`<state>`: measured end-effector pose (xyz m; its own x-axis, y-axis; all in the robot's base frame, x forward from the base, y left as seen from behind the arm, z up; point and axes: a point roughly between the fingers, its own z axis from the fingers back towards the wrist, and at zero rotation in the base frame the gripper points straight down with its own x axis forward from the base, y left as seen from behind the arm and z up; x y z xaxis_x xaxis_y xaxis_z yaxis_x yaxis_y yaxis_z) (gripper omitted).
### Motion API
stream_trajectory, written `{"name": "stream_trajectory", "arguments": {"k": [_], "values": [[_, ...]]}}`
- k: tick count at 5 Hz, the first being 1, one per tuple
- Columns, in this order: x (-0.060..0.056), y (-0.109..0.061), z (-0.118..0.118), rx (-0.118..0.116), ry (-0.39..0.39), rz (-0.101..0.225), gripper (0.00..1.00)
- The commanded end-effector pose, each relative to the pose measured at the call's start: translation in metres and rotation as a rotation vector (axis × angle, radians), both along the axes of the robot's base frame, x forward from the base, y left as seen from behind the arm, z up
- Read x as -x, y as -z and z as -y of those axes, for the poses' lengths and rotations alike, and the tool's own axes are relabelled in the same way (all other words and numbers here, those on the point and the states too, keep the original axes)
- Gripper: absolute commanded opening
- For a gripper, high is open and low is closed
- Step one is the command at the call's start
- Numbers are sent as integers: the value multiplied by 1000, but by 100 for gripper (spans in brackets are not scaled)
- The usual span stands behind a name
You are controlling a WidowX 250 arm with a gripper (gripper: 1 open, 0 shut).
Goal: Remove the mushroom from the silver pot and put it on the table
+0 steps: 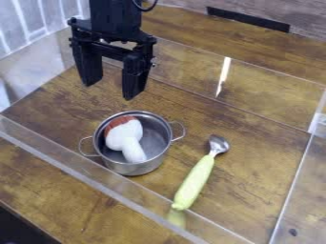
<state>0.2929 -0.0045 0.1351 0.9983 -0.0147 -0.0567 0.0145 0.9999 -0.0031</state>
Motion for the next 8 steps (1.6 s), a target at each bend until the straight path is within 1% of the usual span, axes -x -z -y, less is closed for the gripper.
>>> {"name": "stream_trajectory", "arguments": {"k": [1, 2, 3, 4, 5, 6, 7, 8], "values": [[4, 17, 8, -3, -48, -22, 100], [2, 35, 14, -4, -23, -33, 100], [-4, 49, 16, -11, 2, -45, 100], [-14, 76, 9, -19, -12, -58, 100], [-22, 92, 3, -23, -24, -66, 100], [-30, 92, -3, -26, -32, -68, 0], [-35, 87, -8, -38, -46, -81, 0], [-30, 85, -9, -58, -50, -95, 100]]}}
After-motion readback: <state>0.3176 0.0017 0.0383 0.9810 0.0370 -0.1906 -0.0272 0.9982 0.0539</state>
